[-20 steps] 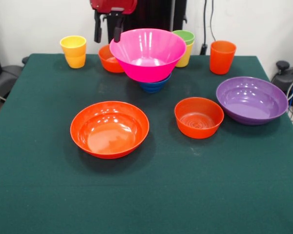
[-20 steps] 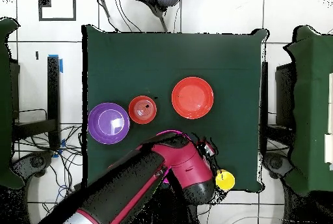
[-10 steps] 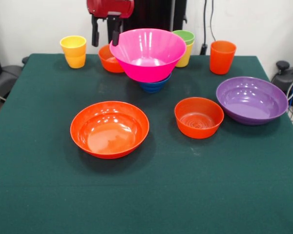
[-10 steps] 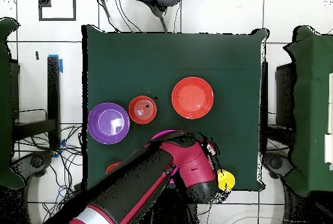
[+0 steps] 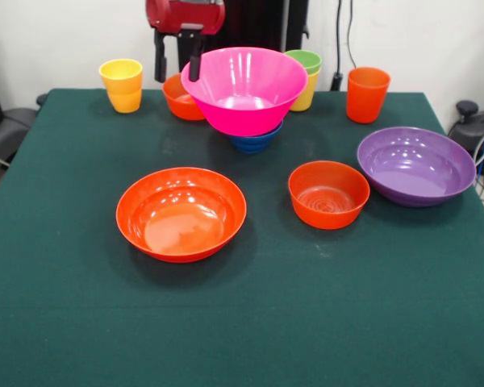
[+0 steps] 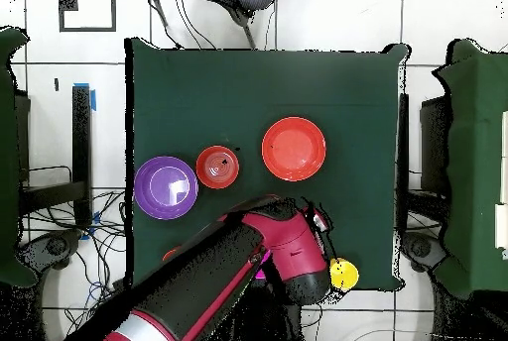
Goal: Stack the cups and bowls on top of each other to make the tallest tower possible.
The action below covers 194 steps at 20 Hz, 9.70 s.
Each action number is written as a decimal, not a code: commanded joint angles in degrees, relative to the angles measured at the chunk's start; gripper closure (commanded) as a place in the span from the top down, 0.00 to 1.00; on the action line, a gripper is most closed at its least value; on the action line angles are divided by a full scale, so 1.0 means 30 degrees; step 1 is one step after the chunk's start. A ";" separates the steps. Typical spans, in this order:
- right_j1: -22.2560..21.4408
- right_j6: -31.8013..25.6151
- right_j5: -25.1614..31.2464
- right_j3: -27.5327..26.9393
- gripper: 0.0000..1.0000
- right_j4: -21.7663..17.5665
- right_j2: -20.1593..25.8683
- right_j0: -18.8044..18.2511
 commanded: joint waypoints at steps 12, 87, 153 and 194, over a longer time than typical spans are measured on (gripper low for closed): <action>0.0056 -0.1444 0.1185 -0.1497 1.00 0.2487 0.3724 -0.0448; 0.4923 0.6379 -0.1696 -0.5134 1.00 0.0544 0.0665 0.3374; 0.3310 -0.0607 -0.3668 0.1764 1.00 -0.2656 0.1076 0.5479; -0.0828 -1.1351 0.0157 0.4406 1.00 0.4504 0.5543 -0.0229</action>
